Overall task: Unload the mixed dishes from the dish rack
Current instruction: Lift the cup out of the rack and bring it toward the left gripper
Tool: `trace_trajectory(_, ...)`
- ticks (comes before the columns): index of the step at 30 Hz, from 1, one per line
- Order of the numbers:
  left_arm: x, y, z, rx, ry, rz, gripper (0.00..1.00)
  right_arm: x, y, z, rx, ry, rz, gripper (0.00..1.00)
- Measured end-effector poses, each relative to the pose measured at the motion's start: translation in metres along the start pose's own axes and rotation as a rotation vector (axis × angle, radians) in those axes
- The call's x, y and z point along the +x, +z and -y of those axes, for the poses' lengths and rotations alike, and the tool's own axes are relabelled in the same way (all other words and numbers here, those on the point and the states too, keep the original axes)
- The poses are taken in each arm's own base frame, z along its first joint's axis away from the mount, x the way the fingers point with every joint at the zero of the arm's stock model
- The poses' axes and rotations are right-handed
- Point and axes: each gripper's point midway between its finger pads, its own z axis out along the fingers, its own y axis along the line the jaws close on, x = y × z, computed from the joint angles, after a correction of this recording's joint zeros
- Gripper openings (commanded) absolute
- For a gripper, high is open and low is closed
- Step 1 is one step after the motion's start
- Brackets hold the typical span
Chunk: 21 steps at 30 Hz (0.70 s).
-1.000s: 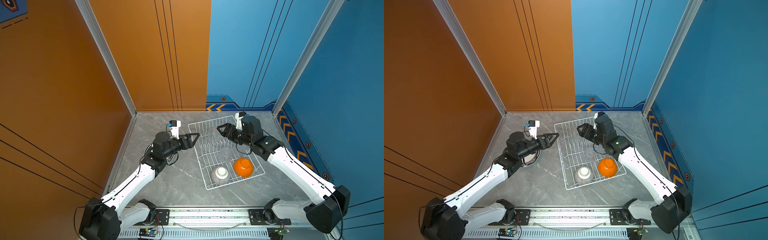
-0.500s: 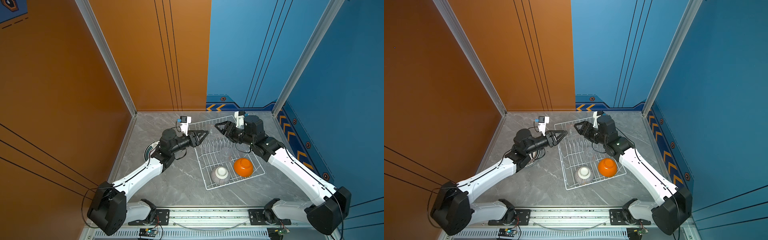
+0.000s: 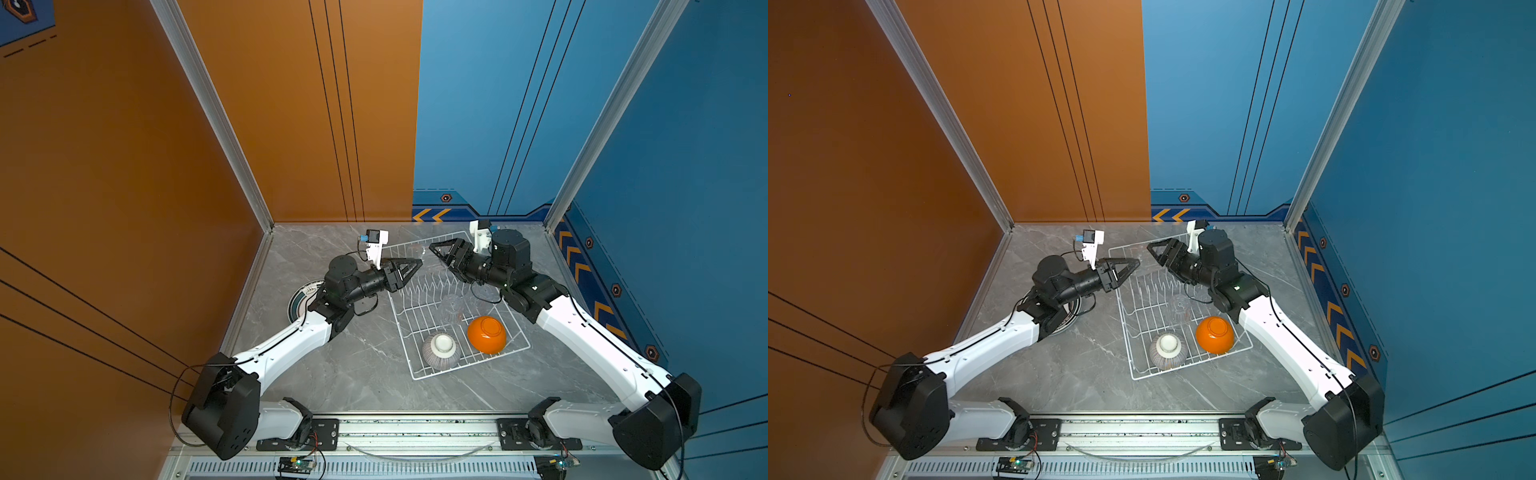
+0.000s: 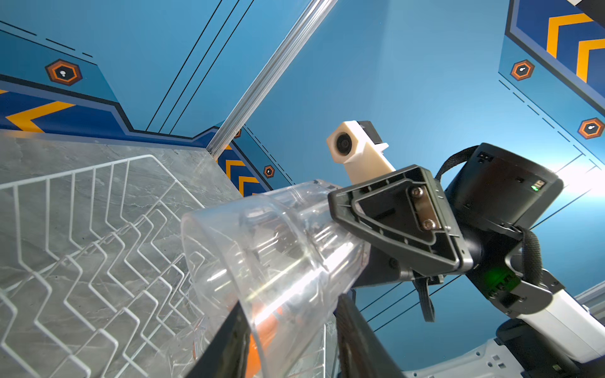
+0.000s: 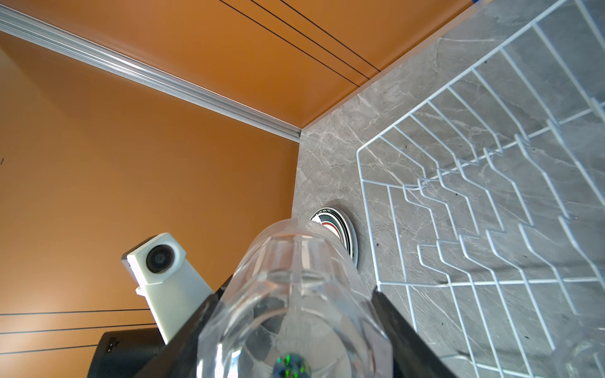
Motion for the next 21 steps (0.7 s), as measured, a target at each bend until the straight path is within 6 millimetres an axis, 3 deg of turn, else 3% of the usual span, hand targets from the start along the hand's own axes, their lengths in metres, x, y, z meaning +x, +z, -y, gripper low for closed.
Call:
trace_trajectory(12, -0.005, 0.007, 0.007, 0.050, 0.004, 0.003, 0.35, 0.002, 0.006, -0.004, -0.039, 0.030, -0.015, 0.46)
trace_trajectory(15, -0.004, 0.007, 0.009, 0.061, -0.011, -0.006, 0.24, 0.000, 0.007, -0.006, -0.047, 0.034, -0.008, 0.46)
trace_trajectory(17, -0.005, 0.007, 0.014, 0.081, -0.017, -0.006, 0.23, -0.004, 0.006, -0.008, -0.059, 0.039, 0.002, 0.46)
trace_trajectory(21, -0.009, 0.006, 0.019, 0.100, -0.010, 0.000, 0.05, -0.006, 0.006, -0.013, -0.078, 0.040, 0.012, 0.46)
